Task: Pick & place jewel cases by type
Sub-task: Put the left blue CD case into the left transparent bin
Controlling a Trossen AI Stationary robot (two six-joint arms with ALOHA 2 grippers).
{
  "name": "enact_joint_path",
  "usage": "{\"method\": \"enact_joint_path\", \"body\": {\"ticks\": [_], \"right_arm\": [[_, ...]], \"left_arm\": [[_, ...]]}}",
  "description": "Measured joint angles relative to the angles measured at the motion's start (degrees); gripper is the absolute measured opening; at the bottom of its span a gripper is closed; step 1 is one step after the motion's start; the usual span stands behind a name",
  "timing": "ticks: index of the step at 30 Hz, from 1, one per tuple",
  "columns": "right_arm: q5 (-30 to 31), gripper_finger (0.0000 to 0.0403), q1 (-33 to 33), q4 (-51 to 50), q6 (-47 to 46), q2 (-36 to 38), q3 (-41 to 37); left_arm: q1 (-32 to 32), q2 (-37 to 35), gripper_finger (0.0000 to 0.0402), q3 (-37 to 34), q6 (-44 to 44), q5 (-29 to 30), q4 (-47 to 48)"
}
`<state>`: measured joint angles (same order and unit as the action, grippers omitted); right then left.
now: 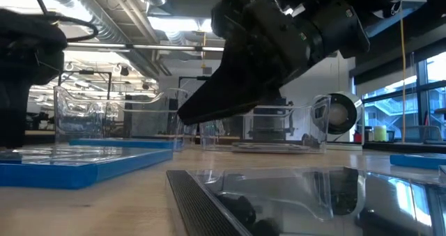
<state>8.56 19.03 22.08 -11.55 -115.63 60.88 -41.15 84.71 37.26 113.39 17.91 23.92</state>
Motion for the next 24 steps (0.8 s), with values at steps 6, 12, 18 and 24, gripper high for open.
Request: {"method": "enact_joint_path", "body": {"ticks": [6, 12, 18, 24], "right_arm": [[-1.12, 0.0170, -0.17, 2.83, -0.28, -3.52, 0.91], [-6.27, 0.0170, -1.33, 1.95, -0.14, -10.20, 6.56], [-11.89, 0.0170, -2.38, 2.31, -1.68, -13.49, 10.29], [-11.60, 0.0170, -2.43, 2.28, -1.48, -13.64, 10.34]], "left_arm": [[0.00, 0.02, 0.0185, -1.56, 0.48, 0.35, -2.69], [-0.03, 0.08, 0.0184, -1.84, 0.43, 1.53, -3.72], [0.00, 0.13, 0.0184, -1.91, 0.41, 2.00, -4.33], [-0.13, 0.16, 0.0184, -1.97, -0.09, 2.91, -5.18]]}}
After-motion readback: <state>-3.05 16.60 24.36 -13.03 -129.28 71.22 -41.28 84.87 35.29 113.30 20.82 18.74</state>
